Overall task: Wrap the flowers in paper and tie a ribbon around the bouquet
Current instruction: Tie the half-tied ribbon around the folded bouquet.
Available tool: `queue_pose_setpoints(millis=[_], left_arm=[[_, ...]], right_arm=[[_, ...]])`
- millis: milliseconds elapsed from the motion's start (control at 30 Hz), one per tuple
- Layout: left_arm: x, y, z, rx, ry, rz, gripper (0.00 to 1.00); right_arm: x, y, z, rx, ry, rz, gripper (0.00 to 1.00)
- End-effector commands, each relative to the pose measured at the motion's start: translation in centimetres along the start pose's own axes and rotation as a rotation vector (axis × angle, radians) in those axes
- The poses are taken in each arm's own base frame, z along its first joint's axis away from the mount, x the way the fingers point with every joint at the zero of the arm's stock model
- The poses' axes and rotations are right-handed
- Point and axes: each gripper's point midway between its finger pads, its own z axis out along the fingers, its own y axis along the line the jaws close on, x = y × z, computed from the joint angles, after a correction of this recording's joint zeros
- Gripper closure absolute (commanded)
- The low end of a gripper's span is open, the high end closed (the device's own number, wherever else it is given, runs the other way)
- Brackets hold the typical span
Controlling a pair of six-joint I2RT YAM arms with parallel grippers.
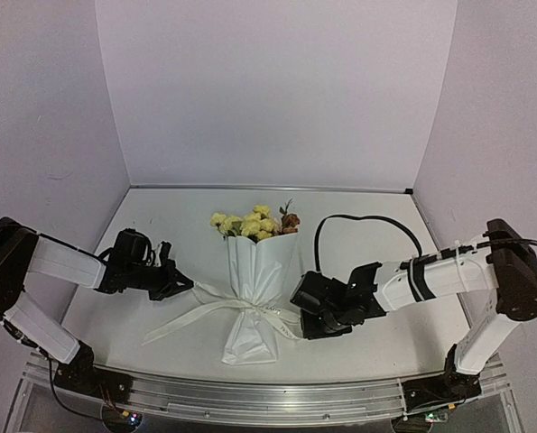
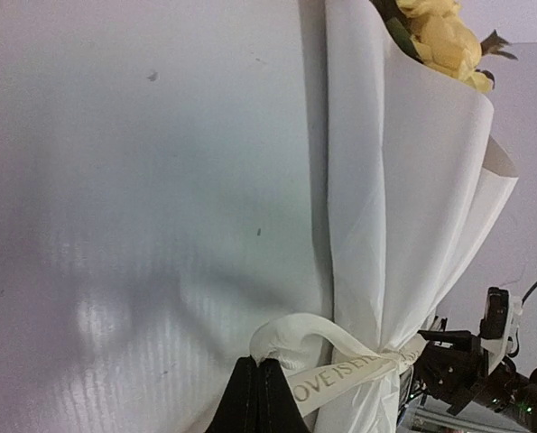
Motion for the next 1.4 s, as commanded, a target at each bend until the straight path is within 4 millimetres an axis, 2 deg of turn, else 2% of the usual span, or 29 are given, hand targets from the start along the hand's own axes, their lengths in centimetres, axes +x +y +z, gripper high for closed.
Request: queue_pose_setpoints(millis=[0,167,433,867,1167,1267,1367], left_arm=[[-0.1,-1.4,0.7,0.018,0.018,0.07,1.0],[0.2,-1.4,1.0,0.023,0.031,0.071,1.0],[0.2,-1.4,1.1,0.023,0.031,0.067,1.0],[0.2,-1.4,1.0,0.024,0.028,0.065,1.0],[0.3,-1.4,0.9,0.026,0.026,0.064,1.0],[0.4,-1.4,0.9,0.027,0.026,0.063,1.0],[0.3,-1.3,0.9,0.025,0.022,0.062,1.0]], right_arm=[[-0.5,1.0,-1.4,-0.02,-0.002,-0.085,0.67],[-0.9,3.8,-3.5,-0.141,-0.038,-0.186,0.64],[0.2,6.5,-3.0,-0.227,0.03,-0.262,0.63],[0.4,7.7,-0.1,-0.187,0.061,-0.275,0.6],[-0.5,8.2,0.7,-0.174,0.043,-0.258,0.59],[-0.6,8.0,1.1,-0.167,0.047,-0.242,0.61],[-0.8,7.9,1.2,-0.163,0.036,-0.228,0.68]])
